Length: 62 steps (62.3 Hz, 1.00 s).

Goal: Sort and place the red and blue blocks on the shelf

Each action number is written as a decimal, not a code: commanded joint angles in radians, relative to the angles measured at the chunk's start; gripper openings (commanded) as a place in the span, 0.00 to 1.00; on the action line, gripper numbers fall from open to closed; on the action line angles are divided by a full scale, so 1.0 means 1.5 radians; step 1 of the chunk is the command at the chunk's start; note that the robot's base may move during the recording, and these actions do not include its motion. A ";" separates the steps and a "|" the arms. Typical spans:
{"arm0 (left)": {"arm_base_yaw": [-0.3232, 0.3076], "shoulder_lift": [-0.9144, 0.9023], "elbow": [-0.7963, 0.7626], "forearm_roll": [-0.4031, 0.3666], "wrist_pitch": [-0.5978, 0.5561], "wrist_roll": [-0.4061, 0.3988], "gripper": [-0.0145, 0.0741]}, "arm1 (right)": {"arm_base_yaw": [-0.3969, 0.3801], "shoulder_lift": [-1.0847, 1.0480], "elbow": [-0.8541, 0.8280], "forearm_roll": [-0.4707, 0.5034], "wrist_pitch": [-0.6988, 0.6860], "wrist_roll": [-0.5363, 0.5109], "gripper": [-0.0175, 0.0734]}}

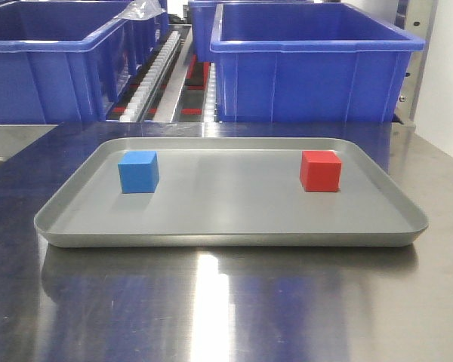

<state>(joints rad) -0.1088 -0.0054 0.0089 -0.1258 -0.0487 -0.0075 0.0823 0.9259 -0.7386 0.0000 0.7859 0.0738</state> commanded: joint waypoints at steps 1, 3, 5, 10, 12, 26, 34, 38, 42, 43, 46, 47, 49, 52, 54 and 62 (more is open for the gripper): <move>0.001 -0.015 0.030 0.001 -0.057 -0.004 0.30 | 0.027 0.030 -0.047 -0.009 -0.027 0.039 0.58; 0.001 -0.015 0.030 0.001 -0.057 -0.004 0.30 | 0.038 0.045 -0.057 -0.011 -0.027 0.061 0.65; 0.001 -0.015 0.030 0.001 -0.057 -0.004 0.30 | 0.048 0.061 -0.067 -0.011 -0.027 0.079 0.70; 0.001 -0.015 0.030 0.001 -0.057 -0.004 0.30 | 0.067 0.105 -0.092 -0.012 -0.021 0.109 0.77; 0.001 -0.015 0.030 0.001 -0.057 -0.004 0.30 | 0.073 0.121 -0.102 -0.012 -0.018 0.122 0.77; 0.001 -0.015 0.030 0.001 -0.057 -0.004 0.30 | 0.133 0.268 -0.227 -0.020 0.101 0.195 0.77; 0.001 -0.015 0.030 0.001 -0.057 -0.004 0.30 | 0.169 0.348 -0.326 -0.021 0.192 0.195 0.77; 0.001 -0.015 0.030 0.001 -0.057 -0.004 0.30 | 0.184 0.389 -0.374 -0.021 0.212 0.195 0.77; 0.001 -0.015 0.030 0.001 -0.057 -0.004 0.30 | 0.196 0.427 -0.421 -0.021 0.220 0.196 0.77; 0.001 -0.015 0.030 0.001 -0.057 -0.004 0.30 | 0.198 0.436 -0.432 -0.021 0.221 0.196 0.77; 0.001 -0.015 0.030 0.001 -0.057 -0.004 0.30 | 0.208 0.468 -0.468 -0.021 0.226 0.198 0.77; 0.001 -0.015 0.030 0.001 -0.057 -0.004 0.30 | 0.211 0.476 -0.479 -0.021 0.229 0.201 0.77; 0.001 -0.015 0.030 0.001 -0.057 -0.004 0.30 | 0.217 0.494 -0.504 -0.021 0.235 0.207 0.77; 0.001 -0.015 0.030 0.001 -0.057 -0.004 0.30 | 0.226 0.515 -0.539 -0.021 0.248 0.216 0.77; 0.001 -0.015 0.030 0.001 -0.057 -0.004 0.30 | 0.233 0.531 -0.558 -0.021 0.252 0.220 0.77; 0.001 -0.015 0.030 0.001 -0.057 -0.004 0.30 | 0.246 0.587 -0.627 -0.021 0.263 0.224 0.77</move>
<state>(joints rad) -0.1088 -0.0054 0.0089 -0.1258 -0.0487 -0.0075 0.4434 1.8102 -1.5963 -0.0182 1.1735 0.4030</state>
